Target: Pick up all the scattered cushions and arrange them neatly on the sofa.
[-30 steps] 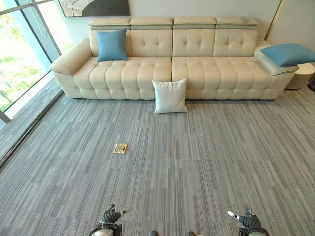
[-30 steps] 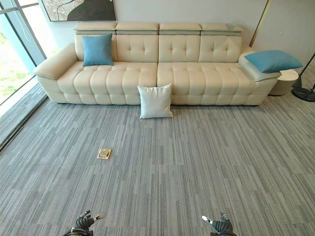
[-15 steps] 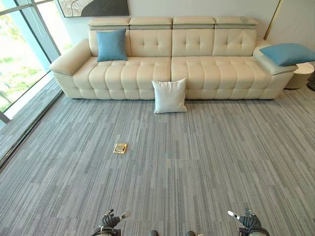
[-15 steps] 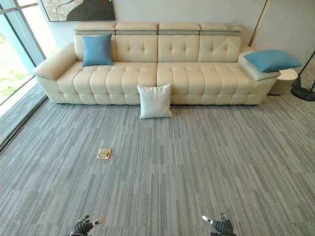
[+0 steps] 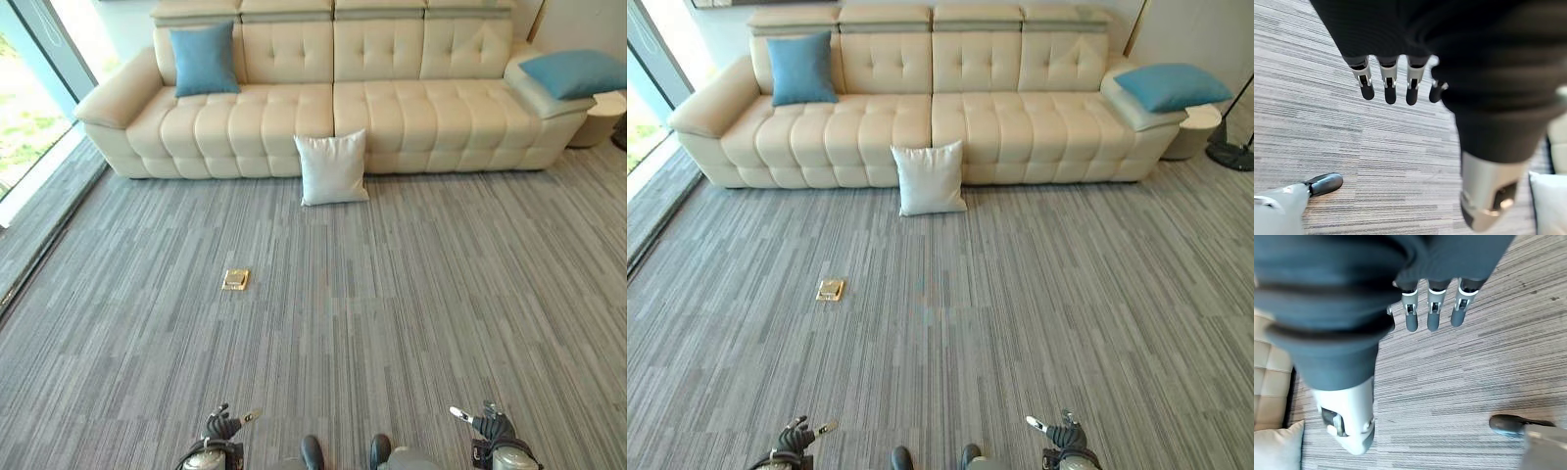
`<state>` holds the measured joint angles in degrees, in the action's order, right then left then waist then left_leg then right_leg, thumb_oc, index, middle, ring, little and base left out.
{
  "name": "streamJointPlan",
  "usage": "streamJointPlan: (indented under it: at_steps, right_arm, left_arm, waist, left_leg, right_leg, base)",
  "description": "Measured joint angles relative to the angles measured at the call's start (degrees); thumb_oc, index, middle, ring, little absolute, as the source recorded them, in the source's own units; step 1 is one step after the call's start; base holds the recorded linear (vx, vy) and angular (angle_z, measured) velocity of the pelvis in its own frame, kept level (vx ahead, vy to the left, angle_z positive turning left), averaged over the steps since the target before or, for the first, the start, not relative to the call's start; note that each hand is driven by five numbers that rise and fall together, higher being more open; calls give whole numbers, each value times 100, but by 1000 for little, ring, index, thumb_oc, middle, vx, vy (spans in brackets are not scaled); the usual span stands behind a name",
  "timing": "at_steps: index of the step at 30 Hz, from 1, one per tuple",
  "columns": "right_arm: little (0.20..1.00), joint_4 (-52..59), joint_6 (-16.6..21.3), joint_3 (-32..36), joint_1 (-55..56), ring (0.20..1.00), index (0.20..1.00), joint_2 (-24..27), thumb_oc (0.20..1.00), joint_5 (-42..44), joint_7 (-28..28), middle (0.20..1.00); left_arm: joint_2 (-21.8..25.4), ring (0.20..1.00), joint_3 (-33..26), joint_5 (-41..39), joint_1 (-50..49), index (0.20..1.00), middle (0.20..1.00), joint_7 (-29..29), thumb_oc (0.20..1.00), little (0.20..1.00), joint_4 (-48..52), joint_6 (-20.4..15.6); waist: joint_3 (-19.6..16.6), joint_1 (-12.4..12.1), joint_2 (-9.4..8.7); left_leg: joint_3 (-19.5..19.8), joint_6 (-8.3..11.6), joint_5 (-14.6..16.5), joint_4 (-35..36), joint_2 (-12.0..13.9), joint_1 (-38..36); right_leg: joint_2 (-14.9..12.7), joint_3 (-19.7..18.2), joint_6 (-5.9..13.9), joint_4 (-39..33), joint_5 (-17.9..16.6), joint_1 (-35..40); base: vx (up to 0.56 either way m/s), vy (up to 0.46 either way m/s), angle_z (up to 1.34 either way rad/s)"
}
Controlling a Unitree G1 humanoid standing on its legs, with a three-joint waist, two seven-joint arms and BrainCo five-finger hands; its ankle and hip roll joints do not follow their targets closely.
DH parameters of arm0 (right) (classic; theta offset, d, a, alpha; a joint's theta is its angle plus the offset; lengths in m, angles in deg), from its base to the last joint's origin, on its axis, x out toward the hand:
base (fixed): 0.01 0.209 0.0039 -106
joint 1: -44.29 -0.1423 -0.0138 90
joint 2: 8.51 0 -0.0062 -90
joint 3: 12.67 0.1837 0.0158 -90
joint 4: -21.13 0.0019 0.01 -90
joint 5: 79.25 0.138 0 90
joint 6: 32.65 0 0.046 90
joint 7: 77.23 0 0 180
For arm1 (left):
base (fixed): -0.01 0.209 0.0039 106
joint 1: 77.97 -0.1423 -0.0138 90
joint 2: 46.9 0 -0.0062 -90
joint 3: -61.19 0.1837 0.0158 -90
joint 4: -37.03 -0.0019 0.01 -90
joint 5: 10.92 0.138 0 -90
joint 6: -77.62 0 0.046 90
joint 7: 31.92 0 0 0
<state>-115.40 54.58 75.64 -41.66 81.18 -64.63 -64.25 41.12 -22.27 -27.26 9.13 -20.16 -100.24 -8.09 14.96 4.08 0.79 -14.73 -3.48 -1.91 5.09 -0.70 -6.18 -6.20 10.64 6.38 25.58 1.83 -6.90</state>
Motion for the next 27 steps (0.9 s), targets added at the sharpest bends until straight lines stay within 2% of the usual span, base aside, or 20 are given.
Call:
streamJointPlan:
  at_steps: [1,2,3,6,7,9,12,13,15,17,18,19,20,21,22,23,24,25,26,27]
  right_arm:
    - [1000,3,3,-9,-8,1000,1000,-17,1000,0,1,1000]
    - [1000,-21,0,-3,-24,1000,1000,-30,1000,0,3,1000]
    - [1000,-35,-5,-4,2,1000,1000,-30,1000,1,7,1000]
    - [1000,-106,-6,15,-49,1000,1000,-29,1000,10,17,1000]
    - [1000,-113,-4,23,-47,1000,1000,-27,1000,10,19,1000]
    - [1000,-171,-2,69,-51,1000,1000,-18,1000,20,45,1000]
    - [1000,-258,-4,78,-95,1000,1000,-25,1000,21,56,1000]
    - [1000,-311,-7,84,-61,1000,1000,-24,1000,21,55,1000]
    - [1000,-371,1,88,23,1000,1000,-7,1000,21,57,1000]
    - [1000,-415,2,92,168,1000,1000,107,1000,22,56,1000]
    - [1000,-433,9,95,141,1000,1000,151,1000,24,60,1000]
    - [1000,-429,17,96,135,1000,1000,206,1000,47,51,1000]
    - [1000,-426,22,94,140,1000,1000,229,1000,68,49,1000]
    - [1000,-459,46,100,97,1000,1000,283,1000,130,41,1000]
    - [1000,-503,43,100,67,1000,1000,259,1000,137,36,1000]
    - [1000,-502,72,72,128,1000,1000,235,1000,165,16,1000]
    - [1000,-488,120,19,87,1000,1000,269,1000,195,6,1000]
    - [1000,-459,128,23,102,1000,1000,279,1000,243,-2,1000]
    - [1000,-517,118,16,97,1000,1000,315,1000,250,0,1000]
    - [1000,-571,112,-5,127,1000,1000,313,1000,252,-5,1000]
  left_arm:
    - [39,1000,-11,-2,46,1000,1000,3,1000,1000,-5,-3]
    - [89,1000,-2,-2,89,1000,1000,20,1000,1000,-15,-2]
    - [101,1000,-3,-3,85,1000,1000,22,1000,1000,-23,-1]
    - [100,1000,-11,-54,146,1000,1000,23,1000,1000,-50,-2]
    - [88,1000,-8,-54,142,1000,1000,22,1000,1000,-49,-7]
    - [3,1000,-8,-54,194,1000,1000,18,1000,1000,-69,-8]
    - [-48,1000,-11,-52,162,1000,1000,19,1000,1000,-75,-4]
    - [-69,1000,11,-50,126,1000,1000,11,1000,1000,-69,-6]
    - [-99,1000,21,-51,92,1000,1000,10,1000,1000,-69,-6]
    - [-196,1000,23,-52,-12,1000,1000,3,1000,1000,-58,-15]
    - [-202,1000,24,-53,-47,1000,1000,-3,1000,1000,-59,-15]
    - [-198,1000,25,-52,-111,1000,1000,-21,1000,1000,-76,-14]
    - [-190,1000,27,-52,-120,1000,1000,-32,1000,1000,-76,-16]
    - [-204,1000,21,-56,-73,1000,1000,-61,1000,1000,-139,-29]
    - [-191,1000,11,-57,-18,1000,1000,-60,1000,1000,-225,-32]
    - [-196,1000,17,-62,42,1000,1000,-57,1000,1000,-328,-31]
    - [-231,1000,26,-68,13,1000,1000,-63,1000,1000,-302,-63]
    - [-216,1000,65,-68,63,1000,1000,-63,1000,1000,-307,-62]
    - [-287,1000,83,-68,33,1000,1000,-72,1000,1000,-377,-38]
    - [-300,1000,107,-69,13,1000,1000,-80,1000,1000,-412,-33]
  waist:
    - [60,5,-26]
    - [138,2,-167]
    - [178,19,-175]
    - [242,17,-226]
    - [241,18,-213]
    - [234,43,-214]
    - [220,63,-207]
    - [184,82,-173]
    - [111,147,-142]
    - [-149,211,114]
    - [-180,240,197]
    - [-276,323,302]
    - [-305,336,307]
    - [-334,331,266]
    - [-325,354,186]
    - [-400,323,23]
    - [-424,223,81]
    - [-387,258,-23]
    - [-372,231,28]
    - [-364,234,50]
  left_leg:
    - [8,-68,20,-2,-67,-47]
    - [-28,-130,24,-1,-169,-135]
    - [-27,-177,38,0,-228,-141]
    - [-49,-234,79,-1,-227,-122]
    - [-60,-235,78,-1,-231,-92]
    - [-25,-232,118,-1,-237,-64]
    - [56,-90,215,-1,-219,-118]
    - [181,30,292,0,-178,-205]
    - [307,146,370,2,-95,-307]
    - [481,364,532,-2,296,-511]
    - [481,474,598,-9,424,-606]
    - [522,653,760,-259,652,-600]
    - [538,768,812,-497,701,-581]
    - [459,967,786,-1100,759,-452]
    - [461,1043,792,-1637,767,-224]
    - [481,1250,705,-2385,739,185]
    - [597,1430,586,-3055,898,530]
    - [771,1642,623,-3815,832,775]
    - [827,1645,651,-4305,918,943]
    - [791,1592,680,-4527,931,1006]
  right_leg:
    - [-94,-56,73,357,60,-247]
    - [-244,-167,138,826,211,-493]
    - [-248,-213,158,846,325,-634]
    - [-7,-305,206,-575,347,-788]
    - [0,-252,222,-798,338,-814]
    - [93,-203,359,-1979,225,-739]
    - [59,-7,340,-2404,-19,-592]
    - [82,52,226,-2400,-129,-499]
    - [142,70,184,-2343,-310,-428]
    - [520,108,166,-2377,-327,-158]
    - [621,214,111,-2394,-296,-46]
    - [783,374,-53,-2410,-204,106]
    - [817,416,-109,-2453,-200,186]
    - [845,544,-238,-2574,-227,426]
    - [842,584,-226,-2829,-213,580]
    - [774,587,-187,-3072,-150,760]
    - [816,621,-428,-2862,-110,721]
    - [744,604,-688,-2730,-509,620]
    - [874,619,-1108,-2734,-367,757]
    - [928,611,-1103,-2787,-401,903]
  base:
    - [68,93,-16]
    - [76,8,-7]
    - [128,1,-10]
    - [219,-46,-1]
    - [246,-79,13]
    - [351,-113,13]
    - [396,-112,13]
    - [568,-168,35]
    - [348,-103,37]
    - [512,-220,40]
    - [583,-290,26]
    - [370,-237,20]
    - [354,-269,19]
    - [324,-282,23]
    - [289,-269,11]
    - [237,-242,-5]
    - [330,-288,-26]
    - [350,-265,-32]
    - [329,-221,-27]
    - [165,-97,-15]
